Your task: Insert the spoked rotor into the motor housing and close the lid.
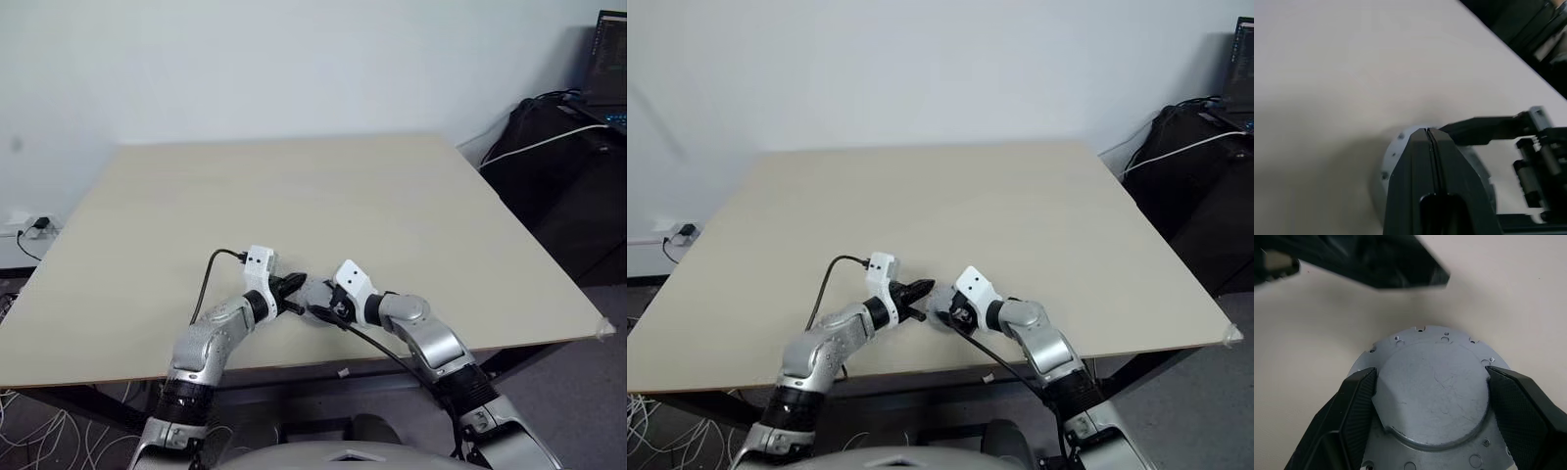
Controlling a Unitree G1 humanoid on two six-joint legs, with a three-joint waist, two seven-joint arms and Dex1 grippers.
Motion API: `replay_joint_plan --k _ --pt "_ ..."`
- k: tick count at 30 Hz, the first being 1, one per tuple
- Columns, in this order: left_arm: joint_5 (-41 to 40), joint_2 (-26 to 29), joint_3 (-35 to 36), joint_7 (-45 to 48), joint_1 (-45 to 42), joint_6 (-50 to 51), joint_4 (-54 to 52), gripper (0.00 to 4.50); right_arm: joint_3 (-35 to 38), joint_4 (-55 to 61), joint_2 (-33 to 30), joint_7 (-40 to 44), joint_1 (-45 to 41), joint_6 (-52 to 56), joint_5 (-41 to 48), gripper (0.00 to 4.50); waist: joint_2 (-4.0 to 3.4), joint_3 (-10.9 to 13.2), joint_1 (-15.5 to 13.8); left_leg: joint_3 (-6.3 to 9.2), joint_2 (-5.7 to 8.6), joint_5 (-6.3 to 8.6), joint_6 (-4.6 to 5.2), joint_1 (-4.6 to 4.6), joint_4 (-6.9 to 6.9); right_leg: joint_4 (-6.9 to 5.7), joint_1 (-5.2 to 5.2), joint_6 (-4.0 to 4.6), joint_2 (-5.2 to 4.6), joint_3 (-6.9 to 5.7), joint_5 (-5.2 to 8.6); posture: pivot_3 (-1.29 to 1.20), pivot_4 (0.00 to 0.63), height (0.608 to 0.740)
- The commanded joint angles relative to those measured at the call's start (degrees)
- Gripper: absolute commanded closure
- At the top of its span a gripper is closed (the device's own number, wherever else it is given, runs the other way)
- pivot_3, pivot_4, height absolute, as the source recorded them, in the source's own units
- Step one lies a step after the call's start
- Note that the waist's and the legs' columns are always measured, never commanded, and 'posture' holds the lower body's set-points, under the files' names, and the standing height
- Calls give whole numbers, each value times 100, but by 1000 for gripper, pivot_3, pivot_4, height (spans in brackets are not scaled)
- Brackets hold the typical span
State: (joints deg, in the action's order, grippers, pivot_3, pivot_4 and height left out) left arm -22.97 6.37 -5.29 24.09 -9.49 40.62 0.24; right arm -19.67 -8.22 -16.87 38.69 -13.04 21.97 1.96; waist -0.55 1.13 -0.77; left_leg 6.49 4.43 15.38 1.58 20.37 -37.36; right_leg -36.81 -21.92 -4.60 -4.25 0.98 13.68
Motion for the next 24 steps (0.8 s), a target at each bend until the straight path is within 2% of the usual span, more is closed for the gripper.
replay_joint_plan --k 1,24 --pt "-70 24 85 -93 -195 398 20 4500 -47 -194 -44 -102 103 275 -147 1245 3 2 0 1 0 0 0 0 1 0 -1 0 0 0 0 0 0 740" --pt "-16 26 -50 -147 -260 1460 93 4500 -78 -136 -15 -87 90 331 -142 1245 4 2 0 5 0 15 -31 0 3 3 3 1 -3 1 1 0 0 740"
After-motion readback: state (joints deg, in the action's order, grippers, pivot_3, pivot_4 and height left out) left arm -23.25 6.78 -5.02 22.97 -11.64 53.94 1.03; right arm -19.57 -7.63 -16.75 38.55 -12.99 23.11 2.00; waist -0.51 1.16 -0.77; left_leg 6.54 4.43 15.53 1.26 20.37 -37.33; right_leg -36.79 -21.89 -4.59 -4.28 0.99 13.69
